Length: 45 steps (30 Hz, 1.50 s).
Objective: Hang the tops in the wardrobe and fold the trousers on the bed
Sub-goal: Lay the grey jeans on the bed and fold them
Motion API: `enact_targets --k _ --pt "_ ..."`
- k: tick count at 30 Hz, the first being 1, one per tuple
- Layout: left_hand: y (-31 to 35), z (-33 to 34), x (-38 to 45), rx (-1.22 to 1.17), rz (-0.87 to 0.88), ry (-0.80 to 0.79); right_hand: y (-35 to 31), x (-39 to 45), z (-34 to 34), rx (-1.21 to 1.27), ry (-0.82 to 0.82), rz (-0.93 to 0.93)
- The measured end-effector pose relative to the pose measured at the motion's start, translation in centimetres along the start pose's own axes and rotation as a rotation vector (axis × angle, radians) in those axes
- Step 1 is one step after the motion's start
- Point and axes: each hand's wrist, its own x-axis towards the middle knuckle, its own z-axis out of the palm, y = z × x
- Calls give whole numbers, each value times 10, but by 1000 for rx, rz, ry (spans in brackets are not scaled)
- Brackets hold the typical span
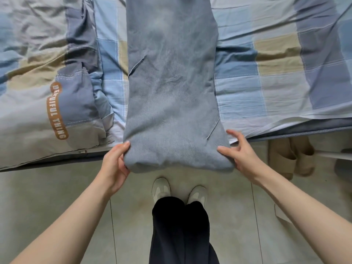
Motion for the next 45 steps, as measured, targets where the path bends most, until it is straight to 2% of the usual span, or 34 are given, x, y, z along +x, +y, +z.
enact_targets --k 2,4,6,8,14,18,22,27,32,36,39,42,43,45 --pt "-7 4 -18 113 -73 -64 10 -14 -3 -88 -118 118" --pt "-22 3 -31 338 -122 -114 20 -25 -3 -244 -265 173" --pt "-32 1 -38 579 -110 -146 26 -28 -4 -296 -288 176" --pt "-40 -2 -41 706 -104 -139 28 -28 -4 -313 -276 167" --pt "-65 -16 -60 809 -205 -129 61 -43 -4 -386 -289 243" --pt "-68 -23 -82 793 -324 -200 71 -63 -4 -397 -294 352" --pt "-68 -28 -102 886 -394 -304 63 -79 0 -386 -359 359" --pt "-69 -31 -132 723 -415 -207 57 -101 -1 -332 -313 299" --pt "-54 -19 -161 651 -450 -76 34 -131 4 -303 -221 345" --pt "-25 -8 -166 735 -366 -94 3 -138 8 -348 -129 341" --pt "16 10 -157 780 -357 -87 -40 -125 7 -335 -181 343" --pt "68 34 -128 612 -388 -113 -83 -82 1 -77 -219 479" --pt "82 39 -115 508 -372 -94 -92 -66 -1 84 -155 489" --pt "103 44 -73 256 -296 50 -102 -28 -8 446 25 427"
